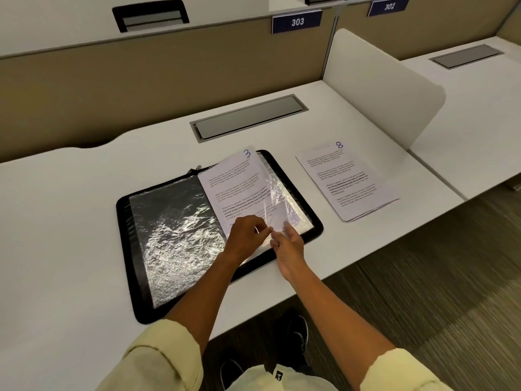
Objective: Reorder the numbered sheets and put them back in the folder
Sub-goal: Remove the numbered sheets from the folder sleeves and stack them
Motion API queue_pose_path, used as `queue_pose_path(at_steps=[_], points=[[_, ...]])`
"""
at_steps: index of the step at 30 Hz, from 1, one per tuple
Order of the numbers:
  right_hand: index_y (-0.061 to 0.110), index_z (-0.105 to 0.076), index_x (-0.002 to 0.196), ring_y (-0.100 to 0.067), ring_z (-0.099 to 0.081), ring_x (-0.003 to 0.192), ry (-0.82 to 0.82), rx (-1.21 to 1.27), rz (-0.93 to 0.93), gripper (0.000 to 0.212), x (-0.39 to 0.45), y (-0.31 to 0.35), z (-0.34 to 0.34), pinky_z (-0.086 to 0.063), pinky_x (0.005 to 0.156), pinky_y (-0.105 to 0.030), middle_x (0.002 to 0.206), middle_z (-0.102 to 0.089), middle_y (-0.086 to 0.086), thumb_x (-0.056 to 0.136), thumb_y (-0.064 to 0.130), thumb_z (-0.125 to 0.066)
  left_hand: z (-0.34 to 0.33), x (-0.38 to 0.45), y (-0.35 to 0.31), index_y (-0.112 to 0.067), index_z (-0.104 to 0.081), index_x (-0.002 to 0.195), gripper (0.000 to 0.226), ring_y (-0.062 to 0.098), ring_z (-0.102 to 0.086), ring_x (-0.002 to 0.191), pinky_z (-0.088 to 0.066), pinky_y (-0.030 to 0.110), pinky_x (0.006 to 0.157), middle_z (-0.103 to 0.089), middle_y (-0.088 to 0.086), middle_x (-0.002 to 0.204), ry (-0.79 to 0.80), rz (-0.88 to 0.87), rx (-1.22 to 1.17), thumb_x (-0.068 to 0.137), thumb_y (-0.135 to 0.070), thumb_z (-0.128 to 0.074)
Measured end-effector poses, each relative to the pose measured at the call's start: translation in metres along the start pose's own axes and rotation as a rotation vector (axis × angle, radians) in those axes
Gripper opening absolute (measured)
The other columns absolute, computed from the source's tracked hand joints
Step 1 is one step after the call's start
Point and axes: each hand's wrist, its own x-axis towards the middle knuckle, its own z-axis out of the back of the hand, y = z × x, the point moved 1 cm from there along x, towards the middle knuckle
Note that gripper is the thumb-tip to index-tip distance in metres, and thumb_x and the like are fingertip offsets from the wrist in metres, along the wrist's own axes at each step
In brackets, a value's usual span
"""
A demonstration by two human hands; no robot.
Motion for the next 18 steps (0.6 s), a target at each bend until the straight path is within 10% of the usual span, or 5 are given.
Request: queue_pose_path(at_steps=[10, 18], points=[[0.014, -0.069, 0.116, -0.020, -0.061, 0.112, -0.034, -0.004, 0.043, 0.029, 0.008, 0.008, 0.003, -0.052, 0.089, -0.025, 0.121, -0.066, -0.006, 0.095, -0.003, -0.061, -0.007, -0.005, 0.031, -0.015, -0.070, 0.115, 0.042, 0.020, -0.054, 0.114, -0.043, 0.036, 0.099, -0.064, 0.003, 0.120, 0.074, 0.012, 0.008, 0.093, -0.049, -0.058], [0.010, -0.068, 0.119, -0.013, -0.058, 0.093, 0.003, -0.138, 0.024, 0.034, 0.019, -0.002, 0.003, -0.050, 0.093, -0.024, 0.121, -0.062, -0.012, 0.095, -0.010, -0.055, 0.007, -0.023, 0.091, -0.013, -0.034, 0.152, 0.049, 0.031, -0.008, 0.151, -0.013, 0.046, 0.123, -0.011, 0.013, 0.164, 0.096, 0.063, 0.342, 0.103, -0.017, -0.043]])
